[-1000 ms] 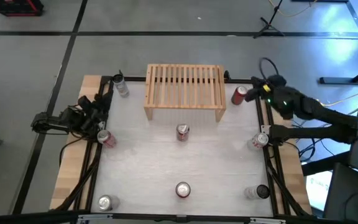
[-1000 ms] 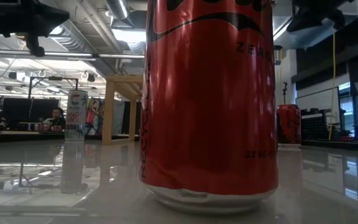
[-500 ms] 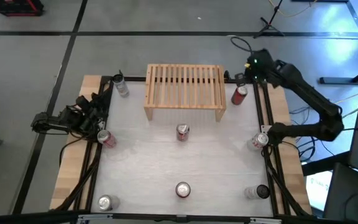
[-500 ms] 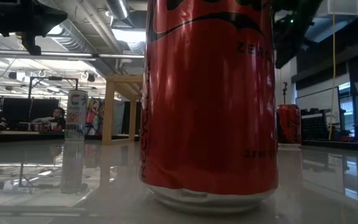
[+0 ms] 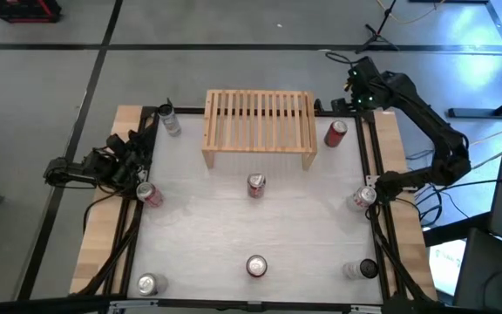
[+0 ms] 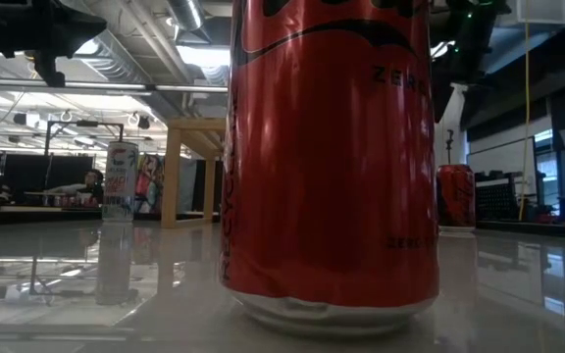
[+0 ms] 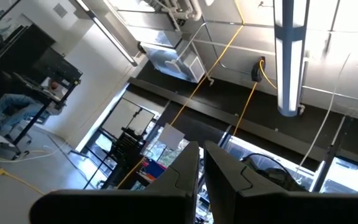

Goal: Place canned beverage on shelf
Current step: Put the top red black soda can on the shelf

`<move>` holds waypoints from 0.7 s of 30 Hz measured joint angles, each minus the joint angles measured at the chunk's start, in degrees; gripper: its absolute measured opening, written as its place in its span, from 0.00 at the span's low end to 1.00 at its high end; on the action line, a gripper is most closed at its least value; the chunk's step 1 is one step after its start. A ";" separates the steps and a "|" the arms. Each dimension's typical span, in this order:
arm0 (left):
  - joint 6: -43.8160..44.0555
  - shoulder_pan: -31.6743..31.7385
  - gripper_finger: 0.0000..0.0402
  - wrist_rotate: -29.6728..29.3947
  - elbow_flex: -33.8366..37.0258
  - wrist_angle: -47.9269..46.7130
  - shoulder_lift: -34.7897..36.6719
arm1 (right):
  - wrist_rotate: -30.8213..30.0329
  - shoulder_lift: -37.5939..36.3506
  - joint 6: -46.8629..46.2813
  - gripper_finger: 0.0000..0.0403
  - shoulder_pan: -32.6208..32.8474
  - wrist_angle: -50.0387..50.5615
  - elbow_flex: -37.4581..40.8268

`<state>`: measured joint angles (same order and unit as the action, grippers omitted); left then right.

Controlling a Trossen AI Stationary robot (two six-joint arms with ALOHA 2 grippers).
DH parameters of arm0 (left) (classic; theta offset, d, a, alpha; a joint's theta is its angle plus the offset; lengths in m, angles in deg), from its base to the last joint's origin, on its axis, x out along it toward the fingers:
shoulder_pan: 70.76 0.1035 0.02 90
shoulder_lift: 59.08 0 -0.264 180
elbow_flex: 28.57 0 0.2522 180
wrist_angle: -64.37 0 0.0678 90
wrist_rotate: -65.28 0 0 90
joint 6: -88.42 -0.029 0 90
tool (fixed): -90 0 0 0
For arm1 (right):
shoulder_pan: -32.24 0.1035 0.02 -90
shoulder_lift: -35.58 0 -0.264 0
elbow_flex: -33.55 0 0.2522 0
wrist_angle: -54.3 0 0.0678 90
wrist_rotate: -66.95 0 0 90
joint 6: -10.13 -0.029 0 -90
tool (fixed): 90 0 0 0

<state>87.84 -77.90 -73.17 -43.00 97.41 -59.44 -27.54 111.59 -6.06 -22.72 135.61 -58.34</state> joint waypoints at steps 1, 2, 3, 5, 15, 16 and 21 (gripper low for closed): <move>0.00 0.00 0.05 -0.05 0.00 0.00 0.00 | 0.02 0.13 0.00 0.81 0.07 -0.02 0.00; -0.01 0.00 0.05 -0.07 0.02 0.00 0.00 | 0.01 0.12 0.04 0.85 0.22 0.10 0.00; -0.02 0.00 0.05 -0.08 0.02 -0.01 0.00 | -0.19 0.05 0.13 0.87 0.24 0.12 0.00; -0.05 0.00 0.05 -0.21 0.02 -0.02 0.00 | -0.42 0.04 -0.29 0.92 0.24 0.11 0.00; 0.00 -0.02 0.05 -0.39 0.07 -0.04 0.00 | 1.11 7.71 -2.66 0.96 0.55 2.80 0.00; 0.02 -0.02 0.05 -0.29 0.07 -0.04 0.00 | 1.64 8.63 -2.60 0.96 0.55 3.32 0.00; 0.02 -0.02 0.05 -0.29 0.07 -0.07 -0.01 | 2.53 12.49 -2.44 0.96 0.57 4.57 0.00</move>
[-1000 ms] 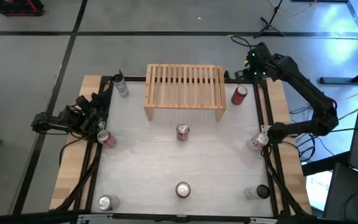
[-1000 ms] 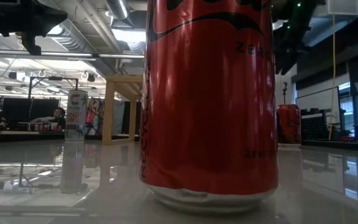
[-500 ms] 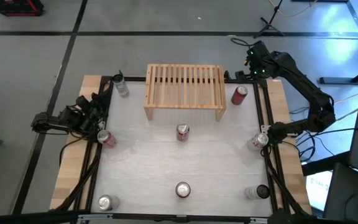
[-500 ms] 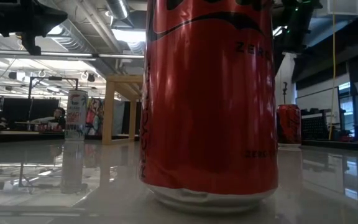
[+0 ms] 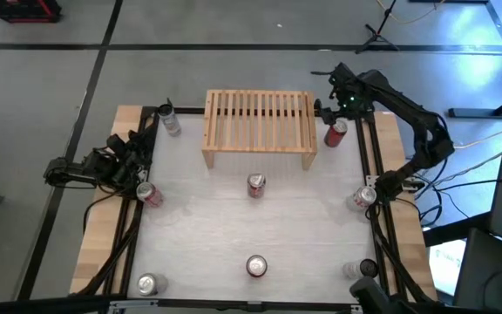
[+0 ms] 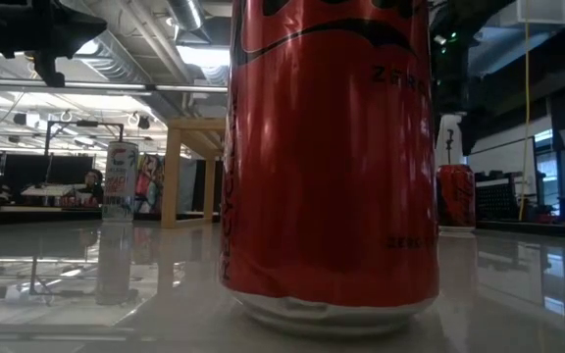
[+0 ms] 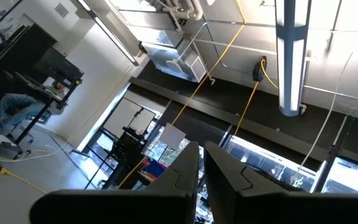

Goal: Place canned beverage on shelf
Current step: Put the top red black soda can on the shelf

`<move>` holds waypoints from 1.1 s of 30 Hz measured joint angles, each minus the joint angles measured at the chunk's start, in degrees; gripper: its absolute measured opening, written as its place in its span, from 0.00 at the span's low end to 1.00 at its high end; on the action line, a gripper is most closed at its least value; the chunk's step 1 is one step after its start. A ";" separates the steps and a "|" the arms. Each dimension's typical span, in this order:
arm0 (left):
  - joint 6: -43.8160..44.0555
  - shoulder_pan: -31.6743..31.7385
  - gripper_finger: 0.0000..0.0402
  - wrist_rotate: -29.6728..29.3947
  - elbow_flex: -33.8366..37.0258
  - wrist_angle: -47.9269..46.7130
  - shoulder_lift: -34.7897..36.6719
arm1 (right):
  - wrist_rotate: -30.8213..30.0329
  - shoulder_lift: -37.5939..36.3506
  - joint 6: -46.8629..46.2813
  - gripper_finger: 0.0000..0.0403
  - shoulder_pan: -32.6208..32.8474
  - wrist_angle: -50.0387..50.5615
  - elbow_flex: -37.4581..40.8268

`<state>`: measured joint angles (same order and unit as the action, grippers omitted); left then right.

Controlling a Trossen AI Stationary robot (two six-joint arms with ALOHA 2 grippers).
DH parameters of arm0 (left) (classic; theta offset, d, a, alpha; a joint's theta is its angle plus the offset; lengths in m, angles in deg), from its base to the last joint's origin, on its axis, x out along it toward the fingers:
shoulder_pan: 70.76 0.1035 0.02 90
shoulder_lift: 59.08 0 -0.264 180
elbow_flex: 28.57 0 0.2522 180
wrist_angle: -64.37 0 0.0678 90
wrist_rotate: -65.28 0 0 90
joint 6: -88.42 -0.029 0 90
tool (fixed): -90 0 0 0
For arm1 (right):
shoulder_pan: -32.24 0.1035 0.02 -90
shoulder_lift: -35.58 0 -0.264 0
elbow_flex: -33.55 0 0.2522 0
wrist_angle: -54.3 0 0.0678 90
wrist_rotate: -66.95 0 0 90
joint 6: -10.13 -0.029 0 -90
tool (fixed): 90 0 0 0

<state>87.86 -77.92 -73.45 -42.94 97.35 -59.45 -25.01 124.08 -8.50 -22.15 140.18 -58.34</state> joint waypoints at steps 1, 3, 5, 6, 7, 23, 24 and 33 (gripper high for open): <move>-0.01 0.00 0.05 -0.01 0.00 0.01 0.01 | -0.02 0.67 0.02 0.96 0.00 0.06 0.00; -0.02 0.00 0.05 -0.02 0.00 0.00 0.01 | 0.03 1.50 0.04 0.96 0.00 0.46 0.28; -0.04 0.00 0.05 -0.04 0.00 0.00 0.01 | 0.02 1.96 0.04 0.96 0.00 0.86 1.10; -0.04 0.00 0.05 -0.04 0.00 0.00 0.01 | -0.04 2.14 0.06 0.96 0.00 0.81 1.71; -0.04 0.00 0.05 -0.04 0.00 0.00 0.01 | -0.18 2.20 0.05 0.96 0.00 0.59 2.58; -0.07 0.01 0.05 -0.14 0.00 0.01 0.01 | -1.12 2.12 1.21 0.71 0.00 -7.11 8.92; -0.06 0.00 0.05 -0.13 0.00 0.00 0.01 | -1.48 2.09 1.49 0.67 0.00 -7.04 8.90; 0.22 0.00 0.05 0.26 0.00 -0.18 0.01 | -3.85 2.11 3.76 0.66 0.02 2.44 -0.16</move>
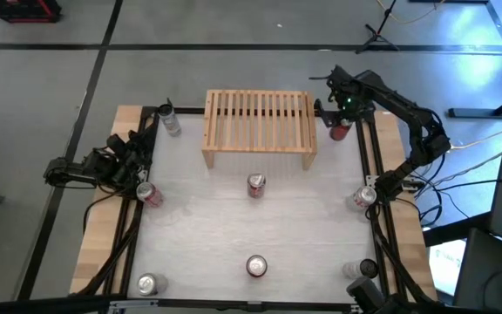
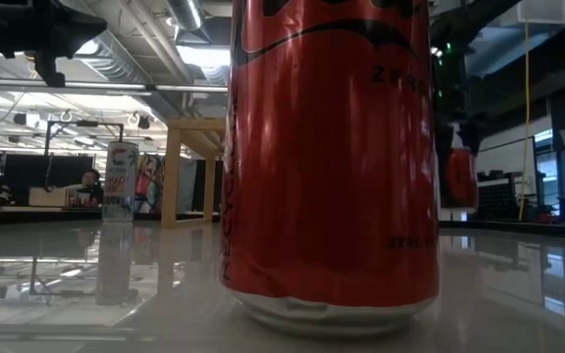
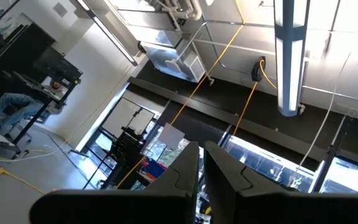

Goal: Place canned beverage on shelf
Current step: Put the top red black soda can on the shelf

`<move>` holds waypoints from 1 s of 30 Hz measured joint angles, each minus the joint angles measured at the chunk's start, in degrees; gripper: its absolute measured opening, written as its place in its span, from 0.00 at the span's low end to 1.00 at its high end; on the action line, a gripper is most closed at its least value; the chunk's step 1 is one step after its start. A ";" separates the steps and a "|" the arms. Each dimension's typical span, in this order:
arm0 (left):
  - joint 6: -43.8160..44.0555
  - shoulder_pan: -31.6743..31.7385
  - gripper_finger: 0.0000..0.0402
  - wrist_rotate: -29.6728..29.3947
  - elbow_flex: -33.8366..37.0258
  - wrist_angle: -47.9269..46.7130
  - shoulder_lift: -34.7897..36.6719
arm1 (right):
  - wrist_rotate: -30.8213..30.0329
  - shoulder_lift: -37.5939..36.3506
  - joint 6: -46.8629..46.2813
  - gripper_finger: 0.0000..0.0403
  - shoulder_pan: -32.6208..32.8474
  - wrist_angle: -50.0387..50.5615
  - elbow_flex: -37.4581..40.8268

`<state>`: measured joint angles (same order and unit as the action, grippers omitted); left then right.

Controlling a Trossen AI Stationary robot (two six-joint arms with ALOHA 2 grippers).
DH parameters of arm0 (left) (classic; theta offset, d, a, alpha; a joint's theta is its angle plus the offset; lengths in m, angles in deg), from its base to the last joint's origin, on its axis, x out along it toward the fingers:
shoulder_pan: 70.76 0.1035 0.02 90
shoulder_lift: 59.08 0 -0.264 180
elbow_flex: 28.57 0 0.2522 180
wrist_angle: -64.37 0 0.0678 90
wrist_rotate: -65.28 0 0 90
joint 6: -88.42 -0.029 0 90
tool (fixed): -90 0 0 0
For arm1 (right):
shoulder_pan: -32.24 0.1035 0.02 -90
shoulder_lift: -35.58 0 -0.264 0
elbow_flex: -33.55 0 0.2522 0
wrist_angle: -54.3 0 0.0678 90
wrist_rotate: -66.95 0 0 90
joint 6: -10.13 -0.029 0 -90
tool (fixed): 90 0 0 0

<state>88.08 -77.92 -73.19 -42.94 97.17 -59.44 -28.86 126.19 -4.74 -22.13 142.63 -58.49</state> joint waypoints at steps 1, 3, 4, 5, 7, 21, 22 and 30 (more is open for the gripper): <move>0.01 0.01 0.05 -0.02 0.00 -0.16 0.00 | 0.11 0.00 0.00 0.66 0.01 2.13 -2.21; 0.02 0.00 0.05 0.04 0.00 -0.56 0.00 | 0.29 -0.02 0.02 0.66 0.02 6.13 -7.05; 0.02 0.00 0.05 0.04 0.00 -0.73 0.00 | 0.37 -0.02 0.02 0.66 0.02 7.72 -9.72; 0.04 0.00 0.05 0.06 0.00 -0.82 0.00 | 0.39 -0.02 -0.04 0.66 0.02 9.09 -12.38; 0.04 0.00 0.05 0.07 0.00 -0.91 0.00 | 0.42 -0.04 -0.59 0.66 0.49 12.05 -17.63; -0.13 0.00 0.05 0.16 -0.04 -3.71 0.00 | 1.26 1.24 -9.17 0.66 13.90 15.84 -41.93; -0.13 0.00 0.05 0.27 -0.04 -3.69 -0.02 | 1.26 2.05 -9.77 0.66 15.08 15.71 -43.47; -0.01 0.00 0.05 3.15 -0.04 -3.69 0.00 | 6.20 13.38 -13.37 0.66 21.94 15.25 -55.83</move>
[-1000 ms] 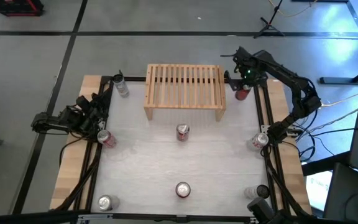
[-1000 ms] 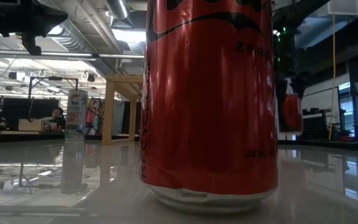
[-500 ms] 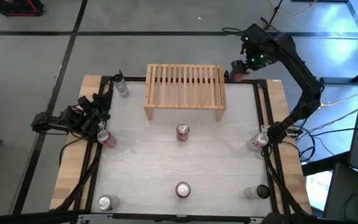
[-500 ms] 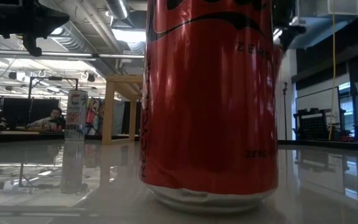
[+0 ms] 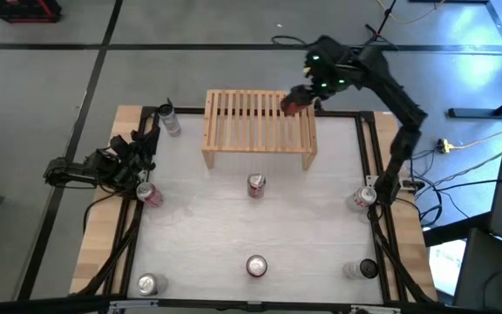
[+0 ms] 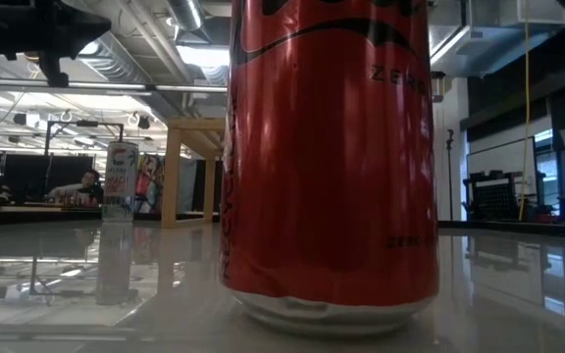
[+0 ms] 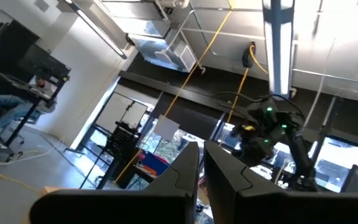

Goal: Place canned beverage on shelf
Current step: Put the top red black soda can on the shelf

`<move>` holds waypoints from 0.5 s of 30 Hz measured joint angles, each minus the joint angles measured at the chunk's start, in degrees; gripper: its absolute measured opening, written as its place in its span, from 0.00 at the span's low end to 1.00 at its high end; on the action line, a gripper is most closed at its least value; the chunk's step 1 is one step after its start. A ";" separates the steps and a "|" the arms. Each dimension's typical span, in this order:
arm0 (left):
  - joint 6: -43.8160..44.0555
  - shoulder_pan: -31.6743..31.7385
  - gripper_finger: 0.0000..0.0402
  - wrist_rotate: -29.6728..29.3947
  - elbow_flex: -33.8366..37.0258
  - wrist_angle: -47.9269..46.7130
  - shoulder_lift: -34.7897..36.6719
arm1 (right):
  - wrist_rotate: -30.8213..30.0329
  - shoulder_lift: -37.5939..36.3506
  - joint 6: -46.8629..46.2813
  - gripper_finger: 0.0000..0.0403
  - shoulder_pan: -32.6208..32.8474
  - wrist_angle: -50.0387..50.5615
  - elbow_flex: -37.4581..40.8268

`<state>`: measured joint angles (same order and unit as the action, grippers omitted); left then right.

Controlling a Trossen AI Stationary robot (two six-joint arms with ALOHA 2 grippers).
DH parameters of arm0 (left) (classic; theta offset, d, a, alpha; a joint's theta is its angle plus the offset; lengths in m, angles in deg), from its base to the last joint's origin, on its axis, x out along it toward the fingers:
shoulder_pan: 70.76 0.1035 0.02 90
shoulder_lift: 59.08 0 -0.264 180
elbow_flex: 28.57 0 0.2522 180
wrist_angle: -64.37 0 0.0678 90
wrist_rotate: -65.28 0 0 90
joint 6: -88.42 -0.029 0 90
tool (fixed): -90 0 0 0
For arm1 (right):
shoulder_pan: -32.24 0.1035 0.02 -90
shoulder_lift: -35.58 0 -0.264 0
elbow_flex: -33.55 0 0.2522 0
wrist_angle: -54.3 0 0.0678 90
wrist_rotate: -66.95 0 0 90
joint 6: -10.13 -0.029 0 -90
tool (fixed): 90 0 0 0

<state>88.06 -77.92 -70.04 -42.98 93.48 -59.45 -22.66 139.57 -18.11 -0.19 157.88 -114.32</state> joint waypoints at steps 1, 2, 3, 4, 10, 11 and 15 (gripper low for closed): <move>0.19 0.00 0.05 0.06 0.00 0.00 -0.01 | 0.82 0.87 -0.19 0.66 0.27 0.02 -0.18; 0.72 0.00 0.05 0.04 0.00 -0.06 0.00 | 1.61 1.48 -0.45 0.66 0.33 0.11 -0.18; 1.54 0.00 0.05 0.04 0.00 -0.04 0.00 | 2.08 1.77 -1.00 0.66 0.34 0.22 0.00; 2.13 0.00 0.05 0.06 0.00 -0.17 0.00 | 2.18 1.84 -1.51 0.66 0.31 0.24 0.34; 4.31 0.00 0.05 1.64 0.00 -2.05 -0.01 | 1.09 1.52 -2.04 0.66 0.16 0.22 1.11; 4.37 0.00 0.05 1.92 0.00 -2.51 0.00 | 0.57 1.40 -2.06 0.66 0.16 0.23 1.11; 4.45 0.00 0.05 2.59 0.00 -3.86 0.00 | -0.40 1.21 -1.99 0.66 0.16 0.24 1.12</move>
<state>92.51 -77.92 -67.44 -42.98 89.62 -59.45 -23.06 140.78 -20.11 -0.03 158.12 -113.20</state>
